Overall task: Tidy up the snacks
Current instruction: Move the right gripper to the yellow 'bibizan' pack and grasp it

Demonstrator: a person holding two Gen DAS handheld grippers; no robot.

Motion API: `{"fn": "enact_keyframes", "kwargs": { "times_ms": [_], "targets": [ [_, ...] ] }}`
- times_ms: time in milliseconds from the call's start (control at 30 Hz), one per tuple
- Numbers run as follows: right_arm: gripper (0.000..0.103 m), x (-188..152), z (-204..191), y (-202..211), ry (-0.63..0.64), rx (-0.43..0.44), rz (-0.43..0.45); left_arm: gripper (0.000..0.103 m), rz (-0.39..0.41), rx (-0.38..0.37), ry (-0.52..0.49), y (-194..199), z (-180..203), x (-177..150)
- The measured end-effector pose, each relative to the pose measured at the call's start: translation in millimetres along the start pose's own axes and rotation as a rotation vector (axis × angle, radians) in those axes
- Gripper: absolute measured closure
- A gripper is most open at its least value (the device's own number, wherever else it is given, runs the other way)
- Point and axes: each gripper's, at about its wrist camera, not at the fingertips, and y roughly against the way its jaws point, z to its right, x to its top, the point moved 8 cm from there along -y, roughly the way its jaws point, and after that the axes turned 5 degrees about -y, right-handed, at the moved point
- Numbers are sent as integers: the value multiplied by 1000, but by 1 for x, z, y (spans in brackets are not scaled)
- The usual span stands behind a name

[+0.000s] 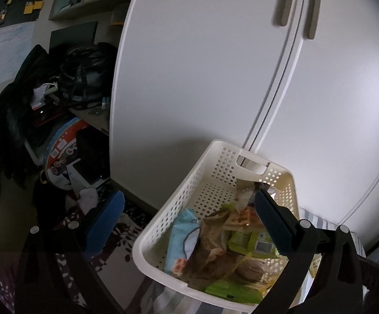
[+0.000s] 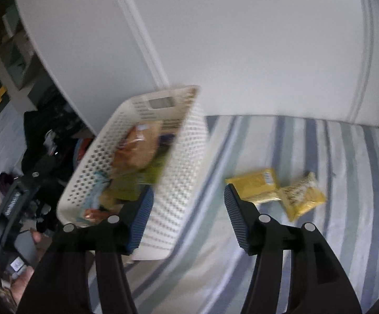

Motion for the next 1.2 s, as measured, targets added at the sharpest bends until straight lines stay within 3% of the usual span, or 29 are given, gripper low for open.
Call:
{"fn": "enact_keyframes", "kwargs": {
  "times_ms": [33,67,400,700,900,1067,1200],
  "targets": [
    [20,1,12,0,-24,-17,3,2,0,-4,-4,1,2,0],
    [15,3,23,1,-45,-37,13,2,-1,-8,-8,1,4,0],
    [14,5,119,-2,-257,-132,-12,2,-7,-39,-73,3,34,-4],
    [14,-16,145,-45,-478,-13,-153,2,-5,-61,-124,6,54,-6],
    [14,-12,141,-70,-454,-60,-154,2,-10,-66,-123,6,55,-5],
    [14,0,141,-87,-382,-160,-125,2,-10,-69,-131,6,56,-5],
    [27,2,140,-96,-297,-239,-113,2,-13,-65,-131,4,56,-5]
  ]
}}
